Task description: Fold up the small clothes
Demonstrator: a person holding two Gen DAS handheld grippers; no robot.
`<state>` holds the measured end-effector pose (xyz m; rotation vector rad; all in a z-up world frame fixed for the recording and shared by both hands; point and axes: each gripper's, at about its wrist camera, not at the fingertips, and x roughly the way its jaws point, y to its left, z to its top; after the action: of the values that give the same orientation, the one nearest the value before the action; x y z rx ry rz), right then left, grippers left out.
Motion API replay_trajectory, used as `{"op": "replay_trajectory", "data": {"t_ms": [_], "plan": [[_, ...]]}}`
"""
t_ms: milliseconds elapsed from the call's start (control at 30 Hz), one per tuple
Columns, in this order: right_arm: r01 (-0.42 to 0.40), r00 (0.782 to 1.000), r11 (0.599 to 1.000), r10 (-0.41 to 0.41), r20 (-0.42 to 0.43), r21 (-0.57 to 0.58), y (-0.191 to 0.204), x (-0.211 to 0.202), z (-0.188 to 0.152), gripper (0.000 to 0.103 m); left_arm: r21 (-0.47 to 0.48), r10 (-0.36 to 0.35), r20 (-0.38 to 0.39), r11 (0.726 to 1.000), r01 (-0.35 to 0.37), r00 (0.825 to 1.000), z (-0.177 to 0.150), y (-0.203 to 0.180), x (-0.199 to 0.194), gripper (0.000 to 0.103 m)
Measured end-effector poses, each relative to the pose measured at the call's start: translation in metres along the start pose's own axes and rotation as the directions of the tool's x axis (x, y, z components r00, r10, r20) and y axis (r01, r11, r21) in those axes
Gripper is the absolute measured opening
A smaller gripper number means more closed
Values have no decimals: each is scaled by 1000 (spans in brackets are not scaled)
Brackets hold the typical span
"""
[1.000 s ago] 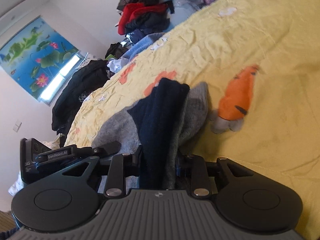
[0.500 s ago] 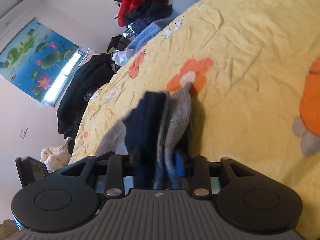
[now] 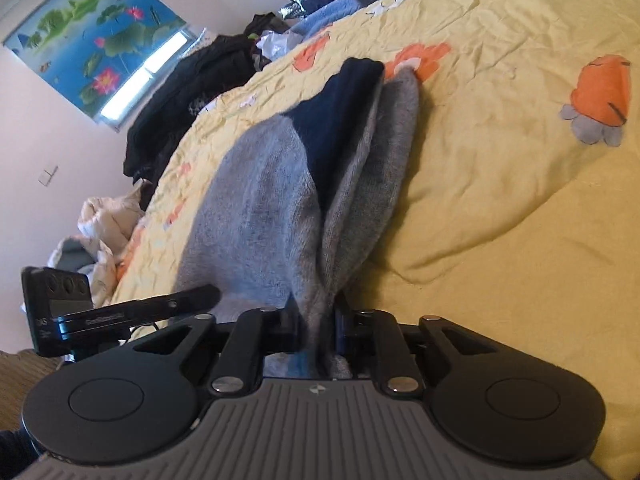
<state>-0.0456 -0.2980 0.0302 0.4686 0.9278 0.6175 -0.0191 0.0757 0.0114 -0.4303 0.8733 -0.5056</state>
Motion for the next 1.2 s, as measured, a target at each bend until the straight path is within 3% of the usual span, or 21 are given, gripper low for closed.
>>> {"op": "replay_trajectory", "data": {"t_ms": [100, 167, 200, 233, 267, 333, 367, 400, 433, 533, 633, 733, 800, 833, 867, 933, 1067, 1133, 1200], "plan": [[15, 1000, 998, -14, 12, -54, 9, -3, 1, 24, 59, 61, -13, 996, -60, 998, 0, -1, 1, 15], [68, 997, 997, -70, -38, -39, 1, 5, -3, 29, 97, 83, -11, 992, -82, 996, -6, -6, -2, 19], [49, 998, 999, -49, -31, -18, -3, 2, -5, 30, 131, 103, 0, 986, -102, 995, -9, -10, -9, 23], [37, 999, 999, -38, -36, -3, -4, -3, -5, 42, 167, 129, 17, 977, -130, 991, -11, -15, -19, 32], [33, 999, 999, -32, -28, 3, -5, -10, -3, 46, 197, 159, 45, 966, -165, 986, -11, -19, -27, 37], [40, 998, 999, -40, 56, -2, -6, -28, 4, 67, 257, 204, 163, 936, -241, 965, -10, -30, -47, 58], [47, 994, 999, -46, 100, -7, -6, -34, 12, 68, 290, 204, 229, 919, -267, 952, -8, -37, -54, 65], [50, 991, 999, -49, 127, -6, -8, -39, 22, 68, 324, 203, 285, 900, -293, 937, -6, -46, -57, 71], [55, 987, 998, -55, 151, 7, -10, -39, 36, 68, 355, 196, 323, 881, -311, 926, -3, -55, -55, 72], [19, 980, 999, -26, 199, 36, -18, -26, 73, 68, 403, 162, 331, 866, -295, 930, 1, -70, -30, 72], [35, 975, 996, -52, 214, 79, -25, 1, 104, 67, 423, 193, 318, 848, -321, 928, -8, -74, 8, 72], [93, 981, 993, -105, 166, 75, -28, 33, 121, 64, 466, 231, 295, 813, -351, 927, -24, -73, 35, 72], [131, 986, 989, -137, 98, 63, -30, 58, 125, 54, 483, 261, 266, 797, -363, 928, -28, -72, 46, 73], [150, 986, 988, -152, 61, 38, -29, 71, 126, 25, 474, 257, 261, 805, -356, 930, -26, -70, 45, 74], [185, 982, 983, -185, 44, -6, -26, 79, 127, 18, 465, 255, 248, 815, -346, 934, -24, -68, 46, 74], [234, 972, 967, -231, 39, -98, -24, 87, 129, 17, 455, 261, 214, 826, -333, 941, -20, -63, 49, 76], [203, 979, 979, -203, 29, -17, -39, 88, 128, 15, 436, 263, 206, 837, -329, 942, -16, -59, 49, 80], [211, 976, 977, -210, 62, -17, -32, 78, 122, 23, 430, 293, 230, 825, -367, 928, -17, -63, 40, 79], [266, 955, 963, -258, 148, -37, -16, 56, 112, 32, 411, 283, 266, 831, -373, 922, -13, -68, 25, 79]]}}
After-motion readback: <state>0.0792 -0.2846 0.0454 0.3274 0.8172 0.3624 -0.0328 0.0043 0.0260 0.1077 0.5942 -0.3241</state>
